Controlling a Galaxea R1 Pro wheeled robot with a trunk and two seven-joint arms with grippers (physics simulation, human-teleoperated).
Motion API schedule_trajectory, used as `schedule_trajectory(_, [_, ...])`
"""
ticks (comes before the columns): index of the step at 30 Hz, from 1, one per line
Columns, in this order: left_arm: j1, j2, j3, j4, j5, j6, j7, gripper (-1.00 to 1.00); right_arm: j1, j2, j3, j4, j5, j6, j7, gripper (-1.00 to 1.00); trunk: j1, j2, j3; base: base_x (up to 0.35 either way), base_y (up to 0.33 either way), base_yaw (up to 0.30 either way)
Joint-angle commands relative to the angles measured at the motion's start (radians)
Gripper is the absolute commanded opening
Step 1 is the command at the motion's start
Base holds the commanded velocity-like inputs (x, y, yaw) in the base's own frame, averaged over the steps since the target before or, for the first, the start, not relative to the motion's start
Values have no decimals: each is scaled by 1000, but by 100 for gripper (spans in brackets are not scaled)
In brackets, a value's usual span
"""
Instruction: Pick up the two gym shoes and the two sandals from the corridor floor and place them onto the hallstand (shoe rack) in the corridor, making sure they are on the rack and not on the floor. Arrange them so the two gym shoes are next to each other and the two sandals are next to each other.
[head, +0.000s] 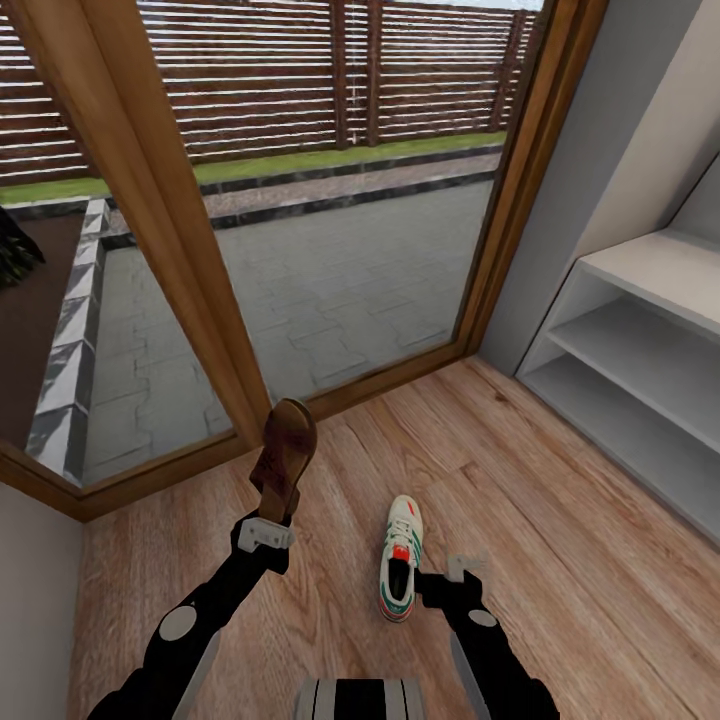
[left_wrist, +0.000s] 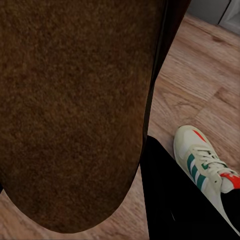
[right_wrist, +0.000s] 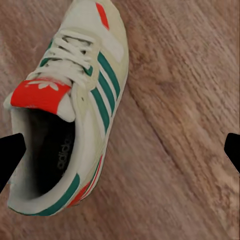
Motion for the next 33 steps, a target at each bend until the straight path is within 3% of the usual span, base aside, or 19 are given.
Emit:
schedule_trajectory(1, [0,0,0,-2,-1,6,-4,-100,-18,1,-2,-4,-18,33,-2,100,0,0,-1,0,0,0])
schedule_trajectory(4, [0,0,0,-2,-1,7,-2,-100,-58,1,0,-8,-117,95,-31,100,0,0,-1,0,0,0])
schedule_trajectory(6, [0,0,0,-2,-1,6,-2,-100,-68,1,2,-8,-142,104,-57,100,0,0,-1,0,0,0])
schedule_trajectory(8, [0,-1,0,-1,-1,6,-1,-100,-90,1,8,-5,-176,115,-139,100,0,0,-1,0,0,0])
schedule_trajectory(9, [0,-2,-1,0,-1,6,0,-100,-98,1,30,0,-188,118,-177,100,0,0,-1,0,0,0])
schedule_trajectory(11, [0,-2,-18,2,-2,7,1,-100,-102,1,54,5,-198,118,-193,100,0,0,-1,0,0,0])
schedule_trajectory(15, [0,-1,-39,3,-4,7,2,-100,-102,1,63,11,-218,119,-196,100,0,0,-1,0,0,0])
schedule_trajectory(23, [0,-1,-42,3,-2,7,2,-100,-101,1,57,12,-222,119,-193,100,0,0,-1,0,0,14])
schedule_trajectory(33, [0,0,-42,3,-2,7,2,-100,-101,1,55,11,-222,119,-194,100,0,0,-8,0,0,203])
